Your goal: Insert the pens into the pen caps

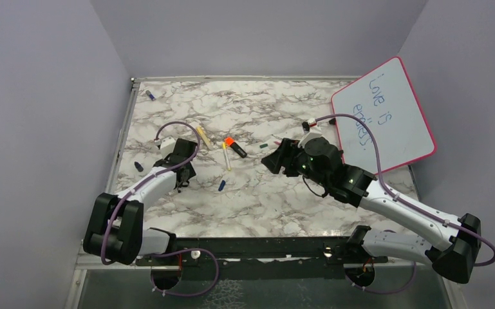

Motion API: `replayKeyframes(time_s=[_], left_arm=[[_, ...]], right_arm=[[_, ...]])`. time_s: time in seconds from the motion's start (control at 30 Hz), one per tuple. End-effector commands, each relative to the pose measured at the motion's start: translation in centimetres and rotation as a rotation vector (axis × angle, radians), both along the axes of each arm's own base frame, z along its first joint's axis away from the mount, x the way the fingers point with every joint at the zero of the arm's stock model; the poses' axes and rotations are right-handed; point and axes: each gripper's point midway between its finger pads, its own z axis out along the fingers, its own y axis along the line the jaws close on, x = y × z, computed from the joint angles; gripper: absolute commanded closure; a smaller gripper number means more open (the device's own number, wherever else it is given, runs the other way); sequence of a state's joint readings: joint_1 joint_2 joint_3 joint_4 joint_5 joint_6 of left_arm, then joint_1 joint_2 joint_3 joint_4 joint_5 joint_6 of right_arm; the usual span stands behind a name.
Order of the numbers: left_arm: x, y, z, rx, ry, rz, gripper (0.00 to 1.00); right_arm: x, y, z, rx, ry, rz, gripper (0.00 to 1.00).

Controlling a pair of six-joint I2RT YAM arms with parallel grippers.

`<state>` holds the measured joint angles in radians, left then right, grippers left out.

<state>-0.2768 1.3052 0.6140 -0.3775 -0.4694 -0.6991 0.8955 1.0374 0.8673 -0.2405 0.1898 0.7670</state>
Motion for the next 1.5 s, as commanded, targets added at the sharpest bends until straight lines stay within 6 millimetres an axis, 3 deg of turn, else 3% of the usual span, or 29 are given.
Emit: replayKeyframes(time_s=[0.0,0.37,0.7,1.03,1.2,1.37,1.47], left_arm=[[-0.6,-0.8,-1.5,-0.033,0.07,-0.034,0.46],[-0.8,-2.4,-3.6,-0.075,0.154,-0.133,0.57],[-0.4,-2.5,-2.9,-0.078,0.13,-0.141,0.57],[-0.4,-3.3,-2.3,-0.12,0.112,-0.161,1.0],[0.5,-6.2,0.7,-0.208,0.02,-0.26,1.0],[1.4,-11.7,7.4,-0.339,-0.175,-0.512,1.0],[0.6,-15.6,11.7,-0.469,-0.297,-0.707,1.0]], right_arm=[[-0.4,0.7,-0.4,0.014,0.021,0.024,0.31],[-0.4,0.8,-0.2,0.015,0.022,0.027,0.32],[-0.4,0.7,-0.2,0.015,0.021,0.026,0.32],[-0.4,0.7,-0.5,0.012,0.027,0.026,0.32],[-0.3,0.8,-0.7,0.01,0.032,0.025,0.32],[0.0,0.8,-0.3,0.012,0.011,0.019,0.32],[0.0,1.1,0.4,0.032,-0.012,0.029,0.32]])
